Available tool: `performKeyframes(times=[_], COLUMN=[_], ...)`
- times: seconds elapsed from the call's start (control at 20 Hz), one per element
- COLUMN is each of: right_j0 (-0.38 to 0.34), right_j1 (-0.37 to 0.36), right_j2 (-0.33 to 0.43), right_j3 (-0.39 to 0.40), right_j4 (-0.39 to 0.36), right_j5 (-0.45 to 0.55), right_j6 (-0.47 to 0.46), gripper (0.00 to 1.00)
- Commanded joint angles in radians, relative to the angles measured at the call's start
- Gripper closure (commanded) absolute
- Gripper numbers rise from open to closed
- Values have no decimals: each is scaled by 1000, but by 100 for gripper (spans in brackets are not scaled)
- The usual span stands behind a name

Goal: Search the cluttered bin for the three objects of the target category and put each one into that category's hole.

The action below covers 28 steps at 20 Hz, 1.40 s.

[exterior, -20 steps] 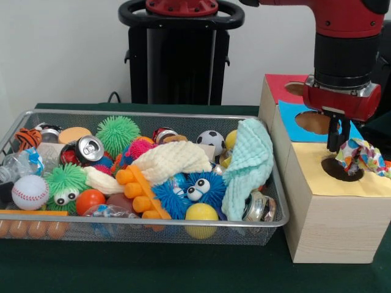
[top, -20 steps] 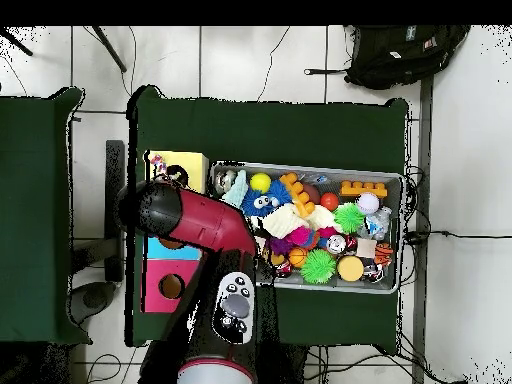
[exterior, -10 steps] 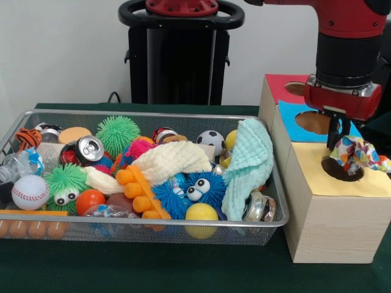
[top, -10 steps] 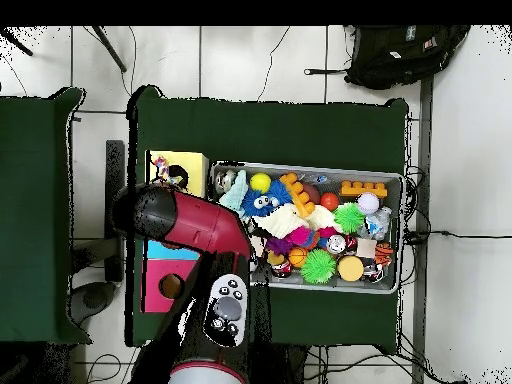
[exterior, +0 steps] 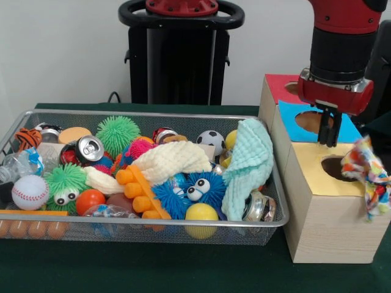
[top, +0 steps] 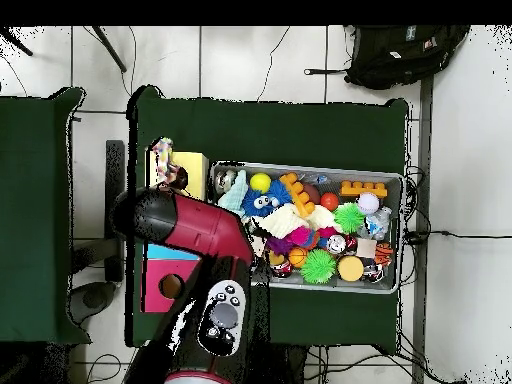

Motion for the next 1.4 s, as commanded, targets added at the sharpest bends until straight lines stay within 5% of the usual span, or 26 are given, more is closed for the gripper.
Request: performKeyframes(times=[0.05, 0.8, 0.95, 1.05, 1.25, 1.3, 1.4], right_j0=[15, 15, 5, -42, -71, -70, -66], right_j1=[-13, -60, -74, -70, -50, -48, -48], right_j2=[-49, -70, -42, 52, 108, 111, 110], right_j3=[70, 74, 100, 171, 181, 183, 189], right_j4=[-83, -98, -60, 2, 7, 3, -2], right_j5=[179, 234, 146, -95, -242, -272, -319], right_j6=[159, 162, 171, 170, 182, 194, 212], gripper=[100, 100, 100, 100, 100, 0, 0])
